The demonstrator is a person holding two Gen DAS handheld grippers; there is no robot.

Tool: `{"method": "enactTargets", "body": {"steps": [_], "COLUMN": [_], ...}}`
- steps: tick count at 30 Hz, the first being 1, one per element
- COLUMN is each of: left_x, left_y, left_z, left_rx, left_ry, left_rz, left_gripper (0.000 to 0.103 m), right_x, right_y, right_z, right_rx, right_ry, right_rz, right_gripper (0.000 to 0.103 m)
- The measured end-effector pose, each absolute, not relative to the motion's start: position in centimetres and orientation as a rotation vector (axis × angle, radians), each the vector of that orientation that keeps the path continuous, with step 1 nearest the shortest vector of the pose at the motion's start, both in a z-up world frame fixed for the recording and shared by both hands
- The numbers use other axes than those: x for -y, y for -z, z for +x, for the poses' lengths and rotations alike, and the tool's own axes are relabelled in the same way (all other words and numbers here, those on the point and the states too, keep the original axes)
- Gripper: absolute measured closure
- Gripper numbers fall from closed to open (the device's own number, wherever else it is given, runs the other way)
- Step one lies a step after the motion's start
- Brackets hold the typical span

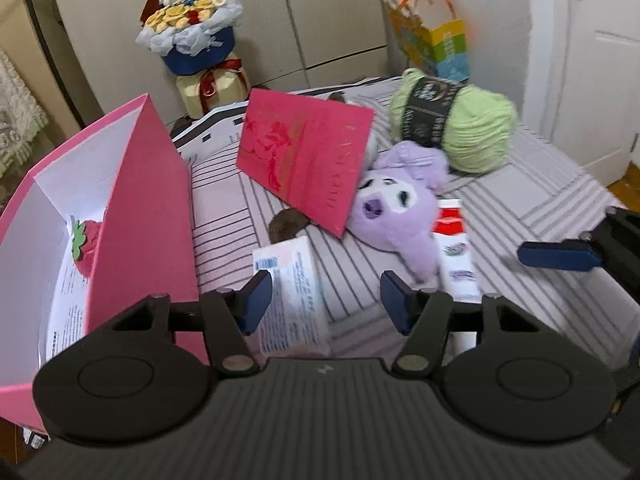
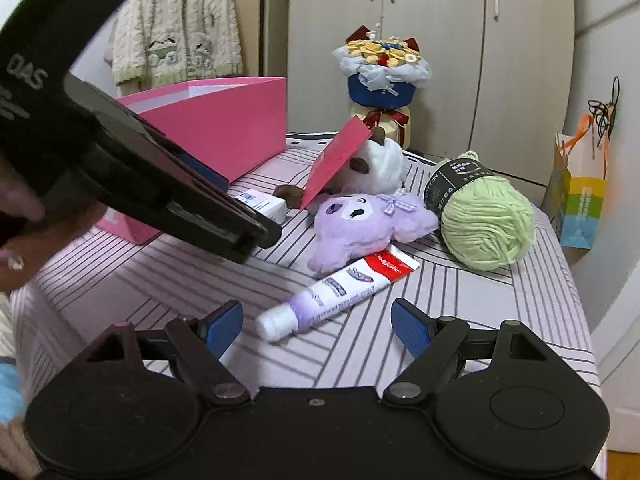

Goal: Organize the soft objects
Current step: 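Grasp the white box with left tool while right tool grasps the toothpaste tube, then carry the white box and toothpaste into the pink box and release both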

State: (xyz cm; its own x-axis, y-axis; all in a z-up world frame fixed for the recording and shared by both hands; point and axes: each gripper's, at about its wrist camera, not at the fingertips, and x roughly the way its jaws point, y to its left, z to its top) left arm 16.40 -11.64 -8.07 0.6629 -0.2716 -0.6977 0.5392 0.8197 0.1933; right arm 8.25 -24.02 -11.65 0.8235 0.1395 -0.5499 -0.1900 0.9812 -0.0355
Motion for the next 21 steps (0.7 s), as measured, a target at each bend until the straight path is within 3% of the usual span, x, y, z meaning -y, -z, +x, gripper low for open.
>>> {"method": "enactTargets", "body": {"steps": [12,13,16,17,18,21], "left_x": [11.5,11.3,10.9,10.8,10.5,10.4], "left_y": [10.1,10.1,10.1,10.1,10.1,10.4], "left_z": [20.1,20.0,19.7,19.6,19.4,18.7], "left_rx": [-0.798,-0.803,-0.821,-0.825,-0.828,-0.798], "left_ry": [0.401,0.405,0.442,0.46,0.473,0.454], "left_rz": [0.286,0.265,0.209,0.187,0.16,0.142], "left_gripper": [0.044,0.048,0.063,0.063,0.064,0.064], "right_x": [24.3,24.2,24.8,25.3,25.7,26.7], "right_y": [12.4,12.5,12.5,12.4,12.2,12.0], "right_z": [11.3,11.3,10.5,10.1,9.7,9.0], "right_rx": [-0.59,-0.593,-0.604,-0.609,-0.615,-0.634], "right_ry": [-0.129,-0.12,-0.094,-0.096,-0.102,-0.103], "right_rz": [-0.077,-0.087,-0.101,-0.101,-0.097,-0.099], "right_gripper": [0.019,0.019,0.037,0.057,0.07,0.073]}}
